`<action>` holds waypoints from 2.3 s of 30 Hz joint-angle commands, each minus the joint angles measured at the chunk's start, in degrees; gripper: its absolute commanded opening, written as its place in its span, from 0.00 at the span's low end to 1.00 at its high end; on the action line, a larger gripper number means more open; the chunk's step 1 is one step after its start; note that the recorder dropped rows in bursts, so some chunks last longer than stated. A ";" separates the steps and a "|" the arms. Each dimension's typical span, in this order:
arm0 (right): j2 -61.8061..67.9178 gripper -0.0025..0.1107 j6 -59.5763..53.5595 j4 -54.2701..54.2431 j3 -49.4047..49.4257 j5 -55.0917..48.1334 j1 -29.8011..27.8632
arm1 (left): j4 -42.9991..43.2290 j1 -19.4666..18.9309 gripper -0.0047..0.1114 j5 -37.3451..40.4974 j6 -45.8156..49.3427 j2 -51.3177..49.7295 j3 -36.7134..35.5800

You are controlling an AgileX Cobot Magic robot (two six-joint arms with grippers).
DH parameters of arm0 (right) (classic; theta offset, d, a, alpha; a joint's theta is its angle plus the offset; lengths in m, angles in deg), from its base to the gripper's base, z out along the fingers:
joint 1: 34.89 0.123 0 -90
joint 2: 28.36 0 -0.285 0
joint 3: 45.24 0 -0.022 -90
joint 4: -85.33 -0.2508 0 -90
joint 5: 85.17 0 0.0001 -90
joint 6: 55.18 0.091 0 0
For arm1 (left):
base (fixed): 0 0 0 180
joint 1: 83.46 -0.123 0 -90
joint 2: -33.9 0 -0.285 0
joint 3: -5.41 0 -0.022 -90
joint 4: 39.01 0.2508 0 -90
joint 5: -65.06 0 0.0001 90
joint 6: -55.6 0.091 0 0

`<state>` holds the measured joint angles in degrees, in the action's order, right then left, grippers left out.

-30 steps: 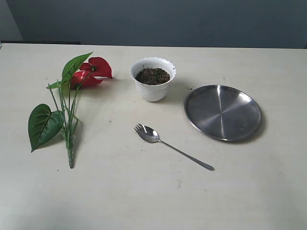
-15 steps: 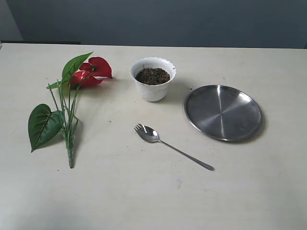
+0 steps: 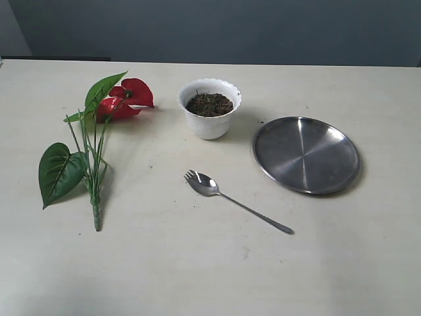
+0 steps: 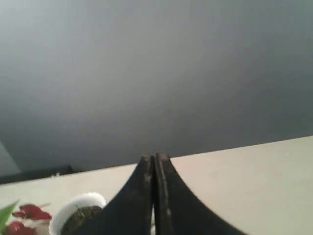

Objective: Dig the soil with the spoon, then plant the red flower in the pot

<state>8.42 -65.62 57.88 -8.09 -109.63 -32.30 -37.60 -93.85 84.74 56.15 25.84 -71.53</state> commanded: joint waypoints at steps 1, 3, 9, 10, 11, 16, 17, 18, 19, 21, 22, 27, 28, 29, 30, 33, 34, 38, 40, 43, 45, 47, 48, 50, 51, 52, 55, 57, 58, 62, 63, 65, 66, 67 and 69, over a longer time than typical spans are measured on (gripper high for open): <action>11.44 0.02 -8.65 0.09 -11.41 -6.78 0.21 | 0.17 0.27 0.04 -0.53 -0.13 0.28 -0.28; 16.36 0.02 -9.07 0.09 -15.42 -6.48 0.21 | 0.17 0.27 0.04 -0.53 -0.13 0.28 -0.28; 25.56 0.02 -17.33 -5.46 -16.84 -7.29 1.24 | 0.17 0.27 0.04 -0.53 -0.13 0.28 -0.28; 26.82 0.02 -18.75 -7.74 -16.84 -7.26 1.85 | 0.17 0.27 0.04 -0.53 -0.13 0.28 -0.28; 27.80 0.02 -19.63 -9.56 -16.84 -6.98 2.42 | 0.17 0.27 0.04 -0.53 -0.13 0.28 -0.28; 38.71 0.02 -23.67 -23.07 -16.84 -2.40 7.23 | 0.17 0.27 0.04 -0.53 -0.13 0.28 -0.28; 40.25 0.02 -23.67 -24.30 -16.84 -2.23 7.50 | 0.17 0.27 0.04 -0.53 -0.13 0.28 -0.28; 41.90 0.02 -24.02 -24.42 -16.84 -1.67 8.00 | 0.17 0.27 0.04 -0.53 -0.13 0.28 -0.28; 42.78 0.02 -25.49 -24.42 -16.84 -1.27 8.26 | 0.17 0.27 0.04 -0.53 -0.13 0.28 -0.28; 43.92 0.02 -29.15 -25.40 -16.94 -2.13 8.54 | 0.17 0.27 0.04 -0.53 -0.13 0.28 -0.28; 44.93 0.02 -32.02 -28.32 -17.25 -4.04 8.89 | 0.17 0.27 0.04 -0.53 -0.13 0.28 -0.28; 50.07 0.02 -38.81 -28.63 -22.34 -15.02 8.89 | 0.17 0.27 0.04 -0.53 -0.13 0.28 -0.28; 51.36 0.02 -38.70 -26.98 -23.86 -17.62 8.89 | 0.17 0.27 0.04 -0.53 -0.13 0.28 -0.28; 53.11 0.02 -37.88 -26.06 -26.66 -21.46 8.89 | 0.17 0.27 0.04 -0.53 -0.13 0.28 -0.28; 53.94 0.02 -37.51 -25.67 -28.15 -23.80 8.89 | 0.17 0.27 0.04 -0.53 -0.13 0.28 -0.28; 55.74 0.02 -35.37 -21.21 -31.42 -26.17 10.29 | 0.17 0.27 0.04 -0.53 -0.13 0.28 -0.28; 56.30 0.02 -33.64 -17.50 -32.36 -26.05 11.39 | 0.17 0.27 0.04 -0.53 -0.13 0.28 -0.28; 58.32 0.03 -28.15 -5.02 -34.32 -25.82 17.14 | 0.17 0.27 0.04 -0.53 -0.13 0.28 -0.28; 59.49 0.09 -27.06 -2.75 -34.55 -25.14 20.07 | 0.17 0.27 0.04 -0.53 -0.13 0.28 -0.28; 61.91 0.21 -25.22 1.91 -34.55 -23.55 24.89 | 0.17 0.27 0.04 -0.53 -0.13 0.28 -0.28; 63.77 0.26 -21.15 6.13 -34.55 -23.32 27.50 | 0.17 0.27 0.04 -0.53 -0.13 0.28 -0.28; 65.53 0.28 -19.47 8.83 -34.55 -23.25 29.61 | 0.17 0.27 0.04 -0.53 -0.13 0.28 -0.28; 66.49 0.28 -19.35 9.92 -34.55 -23.25 30.75 | 0.17 0.27 0.04 -0.53 -0.13 0.28 -0.28; 68.10 0.30 -19.01 10.89 -34.55 -23.38 32.61 | 0.17 0.27 0.04 -0.53 -0.13 0.28 -0.28; 69.00 0.31 -17.85 11.30 -34.55 -23.38 33.50 | 0.17 0.27 0.04 -0.53 -0.13 0.28 -0.28; 69.84 0.33 -16.34 12.34 -34.55 -23.25 34.26 | 0.17 0.27 0.04 -0.53 -0.13 0.28 -0.28; 72.10 0.38 -11.51 18.80 -34.55 -23.65 36.13 | 0.17 0.27 0.04 -0.53 -0.13 0.28 -0.28; 73.15 0.41 -7.71 20.54 -34.55 -23.55 36.80 | 0.17 0.27 0.04 -0.53 -0.13 0.28 -0.28; 73.58 0.41 -7.00 20.41 -34.55 -23.55 36.83 | 0.17 0.27 0.04 -0.53 -0.13 0.28 -0.28; 75.74 0.41 -8.31 18.44 -34.55 -22.99 38.11 | 0.17 0.27 0.04 -0.53 -0.13 0.28 -0.28; 76.42 0.41 -9.01 18.45 -34.55 -22.42 38.60 | 0.17 0.27 0.04 -0.53 -0.13 0.28 -0.28; 77.58 0.41 -9.01 18.68 -34.55 -21.23 39.56 | 0.17 0.27 0.04 -0.53 -0.13 0.28 -0.28; 78.17 0.41 -9.12 19.36 -34.67 -20.97 39.83 | 0.17 0.27 0.04 -0.53 -0.13 0.28 -0.28; 78.84 0.41 -9.12 20.02 -35.13 -21.24 40.15 | 0.17 0.27 0.04 -0.53 -0.13 0.28 -0.28; 80.23 0.41 -9.12 21.11 -36.64 -22.95 40.18 | 0.17 0.27 0.04 -0.53 -0.13 0.28 -0.28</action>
<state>87.33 -74.25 77.17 -42.96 -131.74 7.69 -37.60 -93.85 84.74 56.15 25.84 -71.53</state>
